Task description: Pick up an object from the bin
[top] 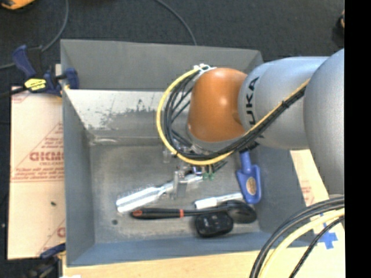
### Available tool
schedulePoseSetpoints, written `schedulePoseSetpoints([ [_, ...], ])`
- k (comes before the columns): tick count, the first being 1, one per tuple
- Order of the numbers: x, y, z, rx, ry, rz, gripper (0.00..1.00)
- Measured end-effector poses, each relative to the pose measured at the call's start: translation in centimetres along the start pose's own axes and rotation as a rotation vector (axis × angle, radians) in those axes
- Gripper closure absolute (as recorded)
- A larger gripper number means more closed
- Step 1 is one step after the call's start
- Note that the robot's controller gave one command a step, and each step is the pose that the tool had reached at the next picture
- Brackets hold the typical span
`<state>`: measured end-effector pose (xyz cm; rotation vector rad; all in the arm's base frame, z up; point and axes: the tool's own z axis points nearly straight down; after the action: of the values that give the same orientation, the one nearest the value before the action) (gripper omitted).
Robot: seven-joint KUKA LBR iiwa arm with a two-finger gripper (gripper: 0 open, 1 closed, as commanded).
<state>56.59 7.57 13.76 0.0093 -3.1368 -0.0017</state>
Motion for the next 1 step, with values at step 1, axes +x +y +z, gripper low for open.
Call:
schedulePoseSetpoints([
  [1,-0.17,-0.03,-0.47,-0.001,-0.008,0.003,0.0],
])
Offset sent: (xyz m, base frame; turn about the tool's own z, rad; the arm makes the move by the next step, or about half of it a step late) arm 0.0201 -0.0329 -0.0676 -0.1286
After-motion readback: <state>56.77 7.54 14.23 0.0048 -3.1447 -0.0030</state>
